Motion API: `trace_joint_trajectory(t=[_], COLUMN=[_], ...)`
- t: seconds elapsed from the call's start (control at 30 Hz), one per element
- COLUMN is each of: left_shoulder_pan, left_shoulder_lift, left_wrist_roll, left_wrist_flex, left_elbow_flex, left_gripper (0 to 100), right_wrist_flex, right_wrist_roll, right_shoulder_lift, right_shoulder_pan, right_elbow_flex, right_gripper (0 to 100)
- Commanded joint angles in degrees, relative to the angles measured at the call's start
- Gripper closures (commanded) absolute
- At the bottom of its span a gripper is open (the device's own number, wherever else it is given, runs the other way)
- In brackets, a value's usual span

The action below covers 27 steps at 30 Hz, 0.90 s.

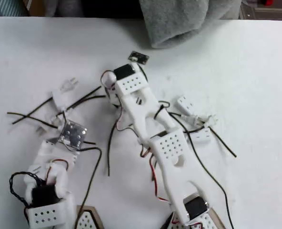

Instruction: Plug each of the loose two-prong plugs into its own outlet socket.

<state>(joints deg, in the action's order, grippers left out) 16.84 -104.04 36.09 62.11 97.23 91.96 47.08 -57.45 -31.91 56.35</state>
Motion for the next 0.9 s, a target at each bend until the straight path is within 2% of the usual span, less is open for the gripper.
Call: trace_joint_trajectory(t=[0.0,0.2,0.27,0.4,0.5,0.67,0.87], left_shoulder_pan=[0.4,0.7,1.5,5.5,6.5,6.8,6.8], left_shoulder_lift=[-0.2,-0.2,-0.2,-0.2,0.0,0.0,4.1], left_wrist_roll=[0.0,0.0,-0.3,-6.4,-7.7,-7.7,-8.1], left_wrist_flex=[-0.9,-0.4,0.3,-1.9,-3.0,-3.5,-9.2], left_elbow_flex=[-1.1,-1.8,-3.3,-7.1,-11.6,-17.8,-20.1], left_gripper=[97,96,92,83,78,77,77], right_wrist_flex=[0.0,0.2,1.5,6.0,6.5,6.5,3.6], right_wrist_roll=[-6.1,-22.4,-27.5,-35.3,-40.0,-42.4,-42.5], right_shoulder_lift=[5.8,10.7,12.9,16.0,17.2,17.0,16.1], right_shoulder_pan=[0.0,2.8,4.9,10.2,14.9,22.7,28.1], right_elbow_flex=[1.4,7.4,9.6,13.1,10.4,1.6,-10.5], right_gripper=[60.8,61.5,62.2,63.6,65.2,67.0,67.0])
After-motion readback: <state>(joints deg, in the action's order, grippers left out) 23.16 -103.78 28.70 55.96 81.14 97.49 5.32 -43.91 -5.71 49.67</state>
